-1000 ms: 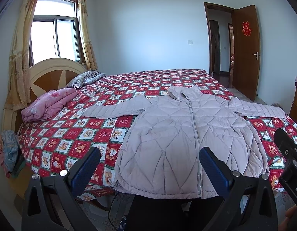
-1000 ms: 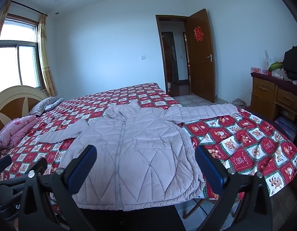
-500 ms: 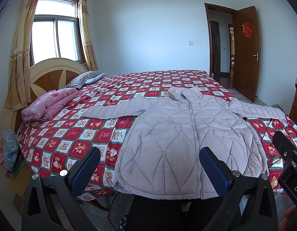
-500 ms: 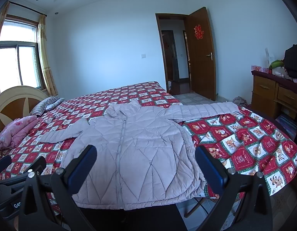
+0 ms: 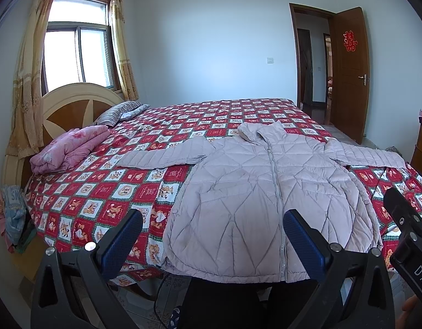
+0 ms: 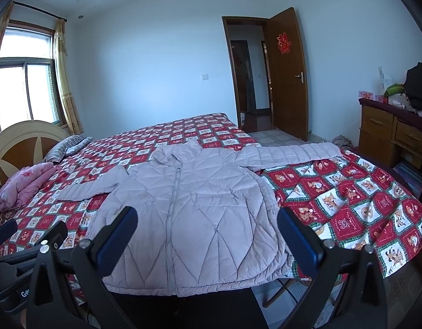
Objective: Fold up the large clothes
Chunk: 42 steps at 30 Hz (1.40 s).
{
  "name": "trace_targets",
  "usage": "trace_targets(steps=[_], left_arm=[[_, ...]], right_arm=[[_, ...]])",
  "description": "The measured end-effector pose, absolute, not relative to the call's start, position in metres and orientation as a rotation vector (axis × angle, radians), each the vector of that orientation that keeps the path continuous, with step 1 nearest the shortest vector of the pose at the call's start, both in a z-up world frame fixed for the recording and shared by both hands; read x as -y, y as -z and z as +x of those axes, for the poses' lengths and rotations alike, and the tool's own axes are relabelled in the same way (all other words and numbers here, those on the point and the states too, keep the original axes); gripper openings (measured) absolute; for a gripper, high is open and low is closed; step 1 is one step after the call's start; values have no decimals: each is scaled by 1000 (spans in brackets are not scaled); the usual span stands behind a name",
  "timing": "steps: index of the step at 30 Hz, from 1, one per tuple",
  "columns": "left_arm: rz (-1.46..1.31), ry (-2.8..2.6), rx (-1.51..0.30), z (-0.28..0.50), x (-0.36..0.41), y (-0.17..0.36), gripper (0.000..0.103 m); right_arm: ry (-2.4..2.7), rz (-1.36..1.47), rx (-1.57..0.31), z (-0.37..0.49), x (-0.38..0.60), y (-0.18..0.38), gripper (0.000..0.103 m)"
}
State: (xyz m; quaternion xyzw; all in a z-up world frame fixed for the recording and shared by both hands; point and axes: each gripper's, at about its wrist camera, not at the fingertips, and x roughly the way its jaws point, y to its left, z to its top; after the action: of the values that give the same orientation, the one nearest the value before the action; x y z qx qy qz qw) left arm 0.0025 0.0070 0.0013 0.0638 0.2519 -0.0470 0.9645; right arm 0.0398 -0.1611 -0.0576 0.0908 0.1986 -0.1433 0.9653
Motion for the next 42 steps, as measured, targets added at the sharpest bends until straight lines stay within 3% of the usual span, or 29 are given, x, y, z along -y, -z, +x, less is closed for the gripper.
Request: trace_targets(steps=[23,30,37,42], left_arm=[[133,102,-522,2,-5,4,102],[109,187,-632,24,-4,24,102],[-86,372,-821,84,-18,68,102],[-350,348,-698,133,-60,81,102]], right_arm=[[286,186,-410,40,162,58,103],[221,253,-510,61,178,79,103],[246,430,-642,94,247,117,103],[331,552,-660,113,338,115,92]])
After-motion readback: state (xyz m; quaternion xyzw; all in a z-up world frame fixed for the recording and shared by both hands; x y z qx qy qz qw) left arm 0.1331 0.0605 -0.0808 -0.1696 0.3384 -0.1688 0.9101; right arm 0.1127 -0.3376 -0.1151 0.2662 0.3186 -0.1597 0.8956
